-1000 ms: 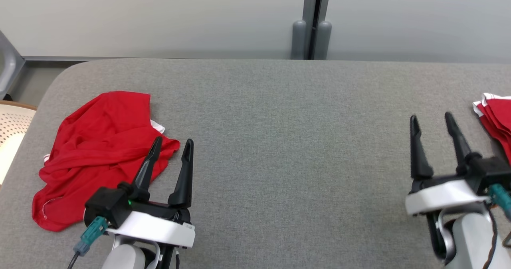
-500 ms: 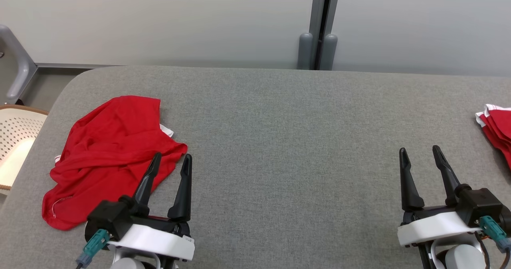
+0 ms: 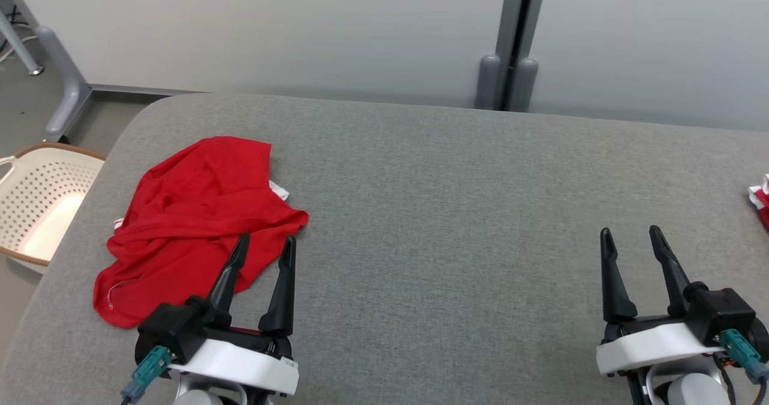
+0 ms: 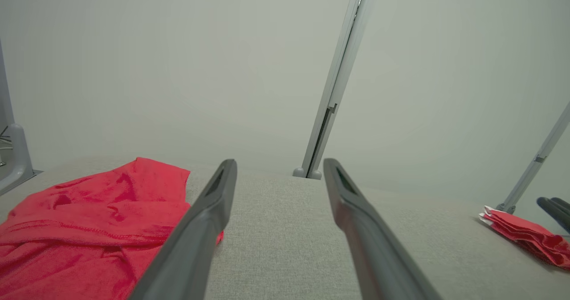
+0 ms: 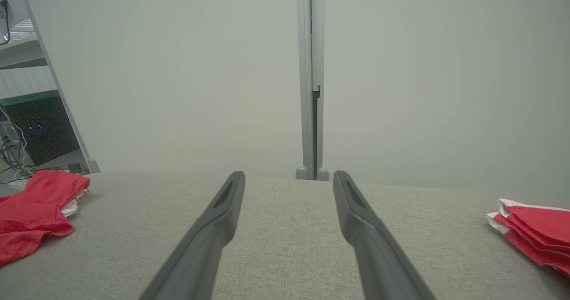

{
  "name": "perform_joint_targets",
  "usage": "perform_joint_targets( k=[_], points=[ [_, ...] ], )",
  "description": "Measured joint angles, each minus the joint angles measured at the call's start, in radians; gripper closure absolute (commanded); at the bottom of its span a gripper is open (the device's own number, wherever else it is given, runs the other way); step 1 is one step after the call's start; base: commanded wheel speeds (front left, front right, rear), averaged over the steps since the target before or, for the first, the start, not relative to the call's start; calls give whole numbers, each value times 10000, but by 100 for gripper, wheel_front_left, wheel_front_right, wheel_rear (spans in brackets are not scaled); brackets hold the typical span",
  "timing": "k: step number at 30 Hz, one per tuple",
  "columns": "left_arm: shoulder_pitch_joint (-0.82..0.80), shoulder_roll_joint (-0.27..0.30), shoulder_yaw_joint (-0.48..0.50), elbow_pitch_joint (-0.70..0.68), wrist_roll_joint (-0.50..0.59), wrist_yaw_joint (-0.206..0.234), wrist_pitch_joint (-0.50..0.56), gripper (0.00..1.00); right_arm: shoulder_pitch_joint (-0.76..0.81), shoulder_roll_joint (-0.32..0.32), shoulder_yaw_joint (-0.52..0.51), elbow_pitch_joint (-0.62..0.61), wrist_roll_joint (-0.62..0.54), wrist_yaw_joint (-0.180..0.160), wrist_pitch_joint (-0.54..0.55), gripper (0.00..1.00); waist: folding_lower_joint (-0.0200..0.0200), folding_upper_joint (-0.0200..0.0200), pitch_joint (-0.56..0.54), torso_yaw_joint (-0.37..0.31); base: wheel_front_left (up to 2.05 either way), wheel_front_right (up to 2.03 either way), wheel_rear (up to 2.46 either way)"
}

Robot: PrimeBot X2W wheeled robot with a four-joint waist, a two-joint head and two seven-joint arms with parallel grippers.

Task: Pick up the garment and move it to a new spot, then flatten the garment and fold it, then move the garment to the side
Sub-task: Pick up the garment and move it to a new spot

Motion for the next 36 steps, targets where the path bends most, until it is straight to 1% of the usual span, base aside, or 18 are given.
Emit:
perform_joint_targets(
  k=[5,10,21,24,28,36],
  points=[
    [-6,2,10,15,-15,63,0,0,3,2,297,125,52,0,0,0,0,0,27,592,0,0,0],
    [-20,6,69,48,-35,84,0,0,-17,6,546,249,121,0,0,0,0,0,68,1355,0,0,0],
    [1,4,466,2,-71,150,0,0,-351,8,1628,709,305,-2,0,0,0,0,281,3069,0,0,0],
    [18,19,675,-130,-125,236,0,0,-676,36,1977,888,374,0,0,0,0,0,440,3256,0,0,0],
    [58,8,834,-291,-165,305,0,0,-921,19,2173,1139,462,-2,0,0,0,0,580,3350,0,0,0],
    [125,4,876,-353,-186,349,0,0,-1096,15,2234,1361,558,0,0,0,0,0,612,3361,0,0,0]
  ],
)
